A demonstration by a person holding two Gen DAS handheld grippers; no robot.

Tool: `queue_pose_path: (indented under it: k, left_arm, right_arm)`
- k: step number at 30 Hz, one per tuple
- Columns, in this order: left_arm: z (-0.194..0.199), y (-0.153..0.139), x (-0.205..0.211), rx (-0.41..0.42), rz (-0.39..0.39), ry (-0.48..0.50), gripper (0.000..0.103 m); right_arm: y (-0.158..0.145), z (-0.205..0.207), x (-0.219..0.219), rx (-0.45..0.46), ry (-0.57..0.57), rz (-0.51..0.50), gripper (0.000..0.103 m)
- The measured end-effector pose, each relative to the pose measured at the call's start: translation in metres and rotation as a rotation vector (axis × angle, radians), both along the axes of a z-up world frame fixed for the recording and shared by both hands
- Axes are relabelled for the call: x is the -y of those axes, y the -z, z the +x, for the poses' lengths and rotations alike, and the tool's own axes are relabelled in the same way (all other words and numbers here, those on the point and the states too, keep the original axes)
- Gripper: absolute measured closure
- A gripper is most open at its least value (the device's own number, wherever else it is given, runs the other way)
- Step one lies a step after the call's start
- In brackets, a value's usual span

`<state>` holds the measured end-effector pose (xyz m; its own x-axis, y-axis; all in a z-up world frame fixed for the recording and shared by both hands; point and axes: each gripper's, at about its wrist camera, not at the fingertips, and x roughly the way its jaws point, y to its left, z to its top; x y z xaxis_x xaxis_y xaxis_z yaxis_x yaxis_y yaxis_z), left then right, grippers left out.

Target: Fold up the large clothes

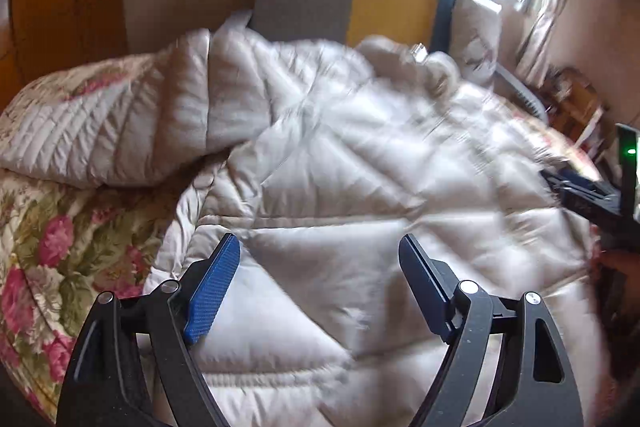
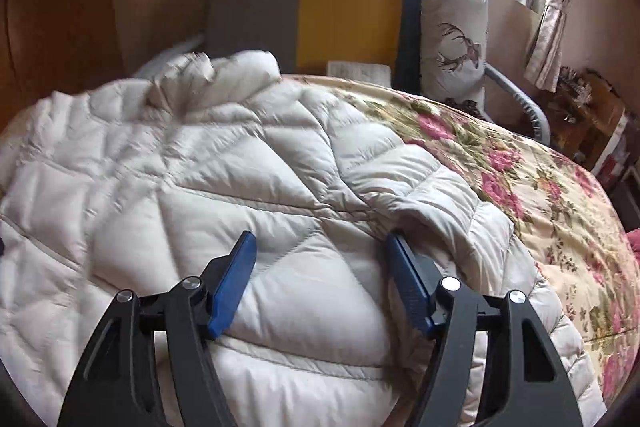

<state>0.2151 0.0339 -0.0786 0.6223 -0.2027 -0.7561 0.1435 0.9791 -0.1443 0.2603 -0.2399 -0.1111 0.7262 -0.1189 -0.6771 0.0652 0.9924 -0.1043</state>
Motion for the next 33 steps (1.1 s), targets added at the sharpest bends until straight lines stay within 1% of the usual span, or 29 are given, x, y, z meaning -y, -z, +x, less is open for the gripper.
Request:
queue_pose_path:
  k: [1, 2, 3, 5, 7, 8, 9, 10, 12, 14, 15, 17, 18, 20, 21, 22, 23, 24, 25, 26, 28, 29, 30, 31, 32, 33]
  left_arm:
    - [0.001, 0.006, -0.003, -0.005, -0.010, 0.004, 0.022]
    - [-0.001, 0.010, -0.005, 0.020, -0.024, 0.006, 0.022]
    - [-0.004, 0.010, -0.005, 0.041, -0.017, 0.010, 0.022]
    - [-0.008, 0.007, -0.004, 0.055, -0.006, 0.024, 0.022]
    - [-0.015, -0.003, -0.013, 0.081, -0.074, 0.042, 0.022]
    - [-0.018, -0.012, -0.023, 0.103, -0.139, 0.040, 0.022]
    - [-0.019, -0.018, -0.032, 0.117, -0.179, 0.024, 0.021]
    - [-0.017, -0.027, -0.050, 0.137, -0.228, -0.025, 0.018]
    - [-0.012, -0.037, -0.083, 0.165, -0.296, -0.138, 0.012]
    - [-0.003, -0.043, -0.127, 0.183, -0.375, -0.294, 0.012]
    - [0.005, -0.041, -0.154, 0.173, -0.400, -0.385, 0.012]
    - [0.018, -0.033, -0.190, 0.146, -0.399, -0.508, 0.012]
    - [0.026, -0.028, -0.213, 0.131, -0.380, -0.590, 0.012]
    - [0.033, -0.016, -0.244, 0.105, -0.366, -0.670, 0.012]
    - [0.039, -0.008, -0.262, 0.072, -0.370, -0.719, 0.012]
    - [0.042, -0.003, -0.273, 0.055, -0.384, -0.745, 0.012]
    - [0.044, 0.006, -0.286, 0.032, -0.409, -0.773, 0.012]
    - [0.046, 0.014, -0.296, 0.013, -0.431, -0.810, 0.013]
    - [0.045, 0.019, -0.303, 0.012, -0.452, -0.831, 0.013]
    - [0.046, 0.024, -0.310, 0.022, -0.482, -0.847, 0.013]
    - [0.050, 0.024, -0.316, 0.056, -0.485, -0.862, 0.013]
    - [0.054, 0.026, -0.319, 0.067, -0.500, -0.861, 0.013]
    - [0.056, 0.028, -0.325, 0.081, -0.537, -0.866, 0.015]
    - [0.059, 0.031, -0.328, 0.097, -0.565, -0.876, 0.023]
    - [0.060, 0.034, -0.334, 0.109, -0.595, -0.891, 0.028]
    - [0.061, 0.038, -0.339, 0.103, -0.617, -0.914, 0.037]
  right_arm:
    - [0.011, 0.003, 0.006, -0.018, 0.022, -0.019, 0.037]
    - [0.019, 0.004, 0.013, -0.028, 0.031, 0.016, 0.036]
    - [0.021, 0.004, 0.017, -0.031, 0.032, 0.040, 0.036]
    - [0.022, 0.004, 0.015, -0.033, 0.029, 0.019, 0.034]
    - [0.023, 0.003, 0.011, -0.026, 0.027, -0.009, 0.033]
    - [0.023, 0.002, 0.011, -0.023, 0.027, -0.012, 0.032]
    - [0.023, 0.002, 0.012, -0.021, 0.027, -0.009, 0.032]
    - [0.024, 0.002, 0.013, -0.019, 0.026, -0.003, 0.031]
    - [0.024, 0.003, 0.014, -0.018, 0.023, 0.007, 0.030]
    - [0.024, 0.003, 0.012, -0.018, 0.022, 0.005, 0.028]
    - [0.023, 0.003, 0.011, -0.019, 0.021, 0.004, 0.027]
    - [0.023, 0.002, 0.010, -0.016, 0.018, 0.008, 0.024]
    - [0.022, 0.002, 0.010, -0.011, 0.016, 0.014, 0.023]
    - [0.019, -0.003, 0.012, 0.018, 0.019, 0.024, 0.019]
    - [0.017, -0.005, 0.012, 0.036, 0.021, 0.025, 0.017]
    - [0.015, -0.008, 0.012, 0.053, 0.023, 0.024, 0.012]
    - [0.013, -0.009, 0.011, 0.064, 0.024, 0.020, 0.009]
    - [0.013, -0.010, 0.010, 0.066, 0.026, 0.014, 0.008]
    - [0.013, -0.009, 0.009, 0.061, 0.027, 0.008, 0.008]
    - [0.014, -0.007, 0.009, 0.053, 0.026, 0.003, 0.007]
    - [0.015, -0.005, 0.008, 0.046, 0.026, -0.003, 0.007]
    - [0.015, -0.005, 0.008, 0.045, 0.025, -0.003, 0.007]
    - [0.015, -0.005, 0.008, 0.045, 0.025, 0.000, 0.007]
    - [0.015, -0.005, 0.008, 0.045, 0.025, 0.002, 0.007]
    - [0.016, -0.005, 0.009, 0.044, 0.024, 0.003, 0.006]
    - [0.016, -0.004, 0.008, 0.043, 0.025, 0.002, 0.006]
